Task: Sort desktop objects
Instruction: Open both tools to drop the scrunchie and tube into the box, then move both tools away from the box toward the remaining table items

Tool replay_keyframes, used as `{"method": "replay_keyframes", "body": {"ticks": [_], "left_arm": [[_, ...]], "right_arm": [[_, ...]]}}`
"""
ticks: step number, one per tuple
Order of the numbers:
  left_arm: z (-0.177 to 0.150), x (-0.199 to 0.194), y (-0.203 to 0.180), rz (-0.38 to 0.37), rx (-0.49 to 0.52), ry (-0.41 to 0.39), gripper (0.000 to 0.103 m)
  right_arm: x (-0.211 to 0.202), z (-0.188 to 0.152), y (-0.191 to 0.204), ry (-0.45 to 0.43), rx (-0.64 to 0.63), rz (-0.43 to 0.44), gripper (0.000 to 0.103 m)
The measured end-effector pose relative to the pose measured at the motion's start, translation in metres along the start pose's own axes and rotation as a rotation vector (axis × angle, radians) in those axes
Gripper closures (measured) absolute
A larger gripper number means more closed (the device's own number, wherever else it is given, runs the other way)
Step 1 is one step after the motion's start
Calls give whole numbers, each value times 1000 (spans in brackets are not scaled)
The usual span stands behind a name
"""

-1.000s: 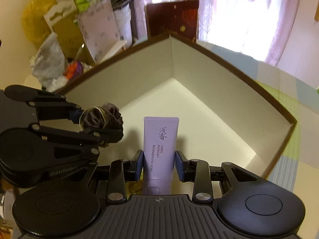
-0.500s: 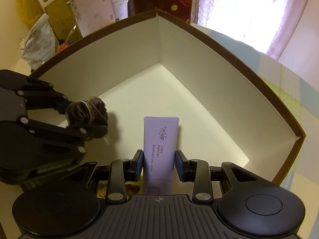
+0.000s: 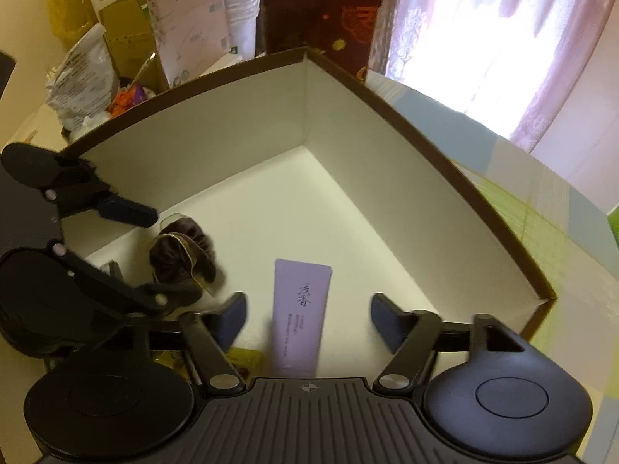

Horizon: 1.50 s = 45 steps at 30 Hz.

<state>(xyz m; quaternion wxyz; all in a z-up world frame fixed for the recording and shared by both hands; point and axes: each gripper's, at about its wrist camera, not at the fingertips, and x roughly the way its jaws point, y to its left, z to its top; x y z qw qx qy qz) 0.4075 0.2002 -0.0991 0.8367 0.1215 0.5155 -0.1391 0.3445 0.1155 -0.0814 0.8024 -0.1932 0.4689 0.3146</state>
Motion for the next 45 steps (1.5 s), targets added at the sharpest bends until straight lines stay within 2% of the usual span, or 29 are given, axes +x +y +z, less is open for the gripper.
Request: {"method": "replay_keyframes", "body": {"ticks": [2, 5, 10, 25, 35, 45], "left_arm": [[-2, -2, -2, -5, 5, -2, 27], [-3, -4, -7, -4, 12, -7, 18], [-4, -13, -14, 19, 38, -21, 10], [-14, -55, -16, 68, -6, -66, 6], [-29, -93, -22, 117, -23, -110, 6], [-47, -128, -33, 131, -49, -145, 5]], "right_arm": [[-2, 1, -1, -13, 2, 6, 19], [-6, -1, -1, -26, -16, 10, 12], [-17, -5, -1, -65, -55, 7, 5], [-56, -16, 5, -145, -70, 23, 2], [-85, -31, 18, -196, -73, 11, 2], [-114, -47, 26, -232, -77, 19, 2]]}}
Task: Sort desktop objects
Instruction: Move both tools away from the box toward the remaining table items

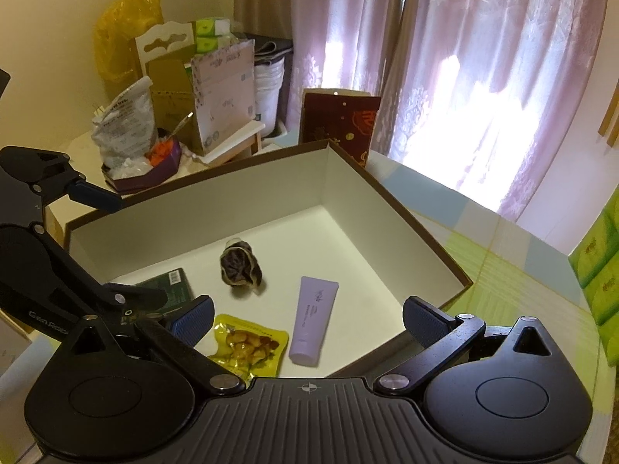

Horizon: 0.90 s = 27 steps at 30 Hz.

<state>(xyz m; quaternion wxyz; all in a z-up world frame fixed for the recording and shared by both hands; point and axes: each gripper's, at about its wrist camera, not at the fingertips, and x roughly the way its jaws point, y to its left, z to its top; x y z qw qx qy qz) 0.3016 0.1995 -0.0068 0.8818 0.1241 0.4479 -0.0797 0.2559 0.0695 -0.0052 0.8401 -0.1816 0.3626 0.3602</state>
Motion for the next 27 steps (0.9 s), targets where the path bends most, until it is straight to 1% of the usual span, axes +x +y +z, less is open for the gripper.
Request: {"method": "replay_keyframes", "body": {"ticks": [6, 15, 24, 27], "left_arm": [[-10, -29, -6, 5, -25, -30, 5], [-35, -69, -20, 0, -84, -48, 5], [-60, -105, -32, 23, -140, -63, 5], [-67, -115, -38, 43, -145, -69, 3]], "right_arm": [[-22, -11, 7, -24, 2, 7, 2], [-55, -30, 25, -55, 0, 56, 2], [-91, -49, 37, -97, 7, 102, 2], [-100, -57, 40, -109, 4, 116, 2]]}}
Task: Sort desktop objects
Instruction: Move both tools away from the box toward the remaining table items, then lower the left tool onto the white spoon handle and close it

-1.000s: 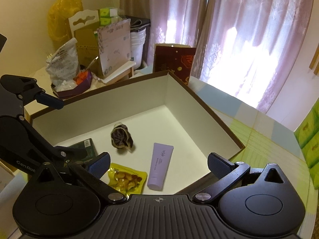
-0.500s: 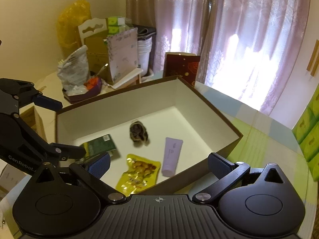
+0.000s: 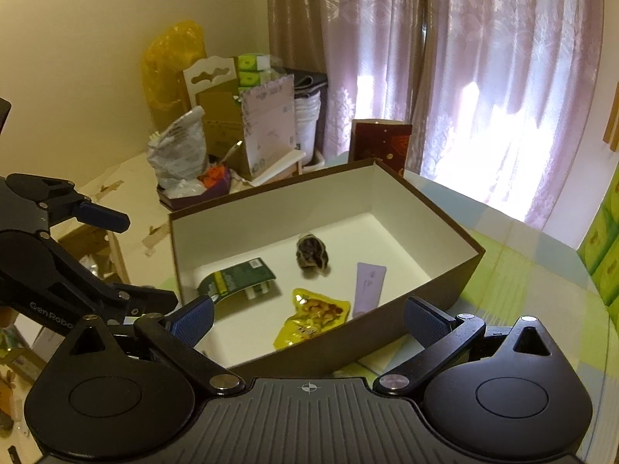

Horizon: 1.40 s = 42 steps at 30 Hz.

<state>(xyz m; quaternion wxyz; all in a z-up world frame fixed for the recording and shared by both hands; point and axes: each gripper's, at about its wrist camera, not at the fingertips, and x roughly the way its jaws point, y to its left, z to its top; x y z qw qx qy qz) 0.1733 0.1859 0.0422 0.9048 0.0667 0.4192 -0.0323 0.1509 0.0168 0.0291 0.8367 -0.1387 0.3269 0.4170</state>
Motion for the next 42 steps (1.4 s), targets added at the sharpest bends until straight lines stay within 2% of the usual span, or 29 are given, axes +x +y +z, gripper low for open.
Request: {"method": "replay_keyframes", "body": {"ticks": [17, 21, 28, 34, 42], "left_arm": [[-46, -36, -34, 18, -91, 0, 1], [-60, -39, -41, -7, -143, 8, 1], [-86, -39, -66, -63, -162, 19, 1], [-95, -32, -87, -124, -167, 37, 1], [-93, -7, -119, -198, -143, 84, 2]], "right_arm": [[-57, -50, 8, -28, 25, 59, 2], [-69, -70, 2, -14, 47, 53, 2], [-89, -113, -16, 39, 86, 7, 2], [-104, -145, -35, 81, 134, -40, 2], [-112, -183, -73, 156, 311, -119, 2]]}}
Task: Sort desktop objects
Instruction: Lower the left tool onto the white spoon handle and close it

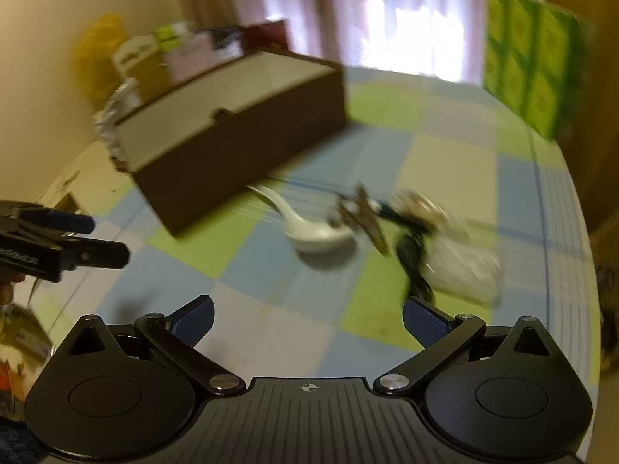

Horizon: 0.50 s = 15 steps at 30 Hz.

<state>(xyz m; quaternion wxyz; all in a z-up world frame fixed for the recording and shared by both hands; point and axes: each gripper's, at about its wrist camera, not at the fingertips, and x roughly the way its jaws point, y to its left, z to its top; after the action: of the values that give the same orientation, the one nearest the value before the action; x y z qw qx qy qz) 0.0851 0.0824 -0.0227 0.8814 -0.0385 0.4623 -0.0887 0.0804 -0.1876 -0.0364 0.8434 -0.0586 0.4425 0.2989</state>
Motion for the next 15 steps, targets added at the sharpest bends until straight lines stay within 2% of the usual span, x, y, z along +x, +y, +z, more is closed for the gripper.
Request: {"method": "replay_keyframes", "body": {"ticks": [8, 15], "left_arm": [[8, 37, -20, -60, 8, 54, 3], [32, 76, -41, -94, 23, 76, 6]], "right_arm": [[-3, -14, -42, 25, 127, -101, 2], [-2, -25, -75, 58, 240, -176, 2]]}}
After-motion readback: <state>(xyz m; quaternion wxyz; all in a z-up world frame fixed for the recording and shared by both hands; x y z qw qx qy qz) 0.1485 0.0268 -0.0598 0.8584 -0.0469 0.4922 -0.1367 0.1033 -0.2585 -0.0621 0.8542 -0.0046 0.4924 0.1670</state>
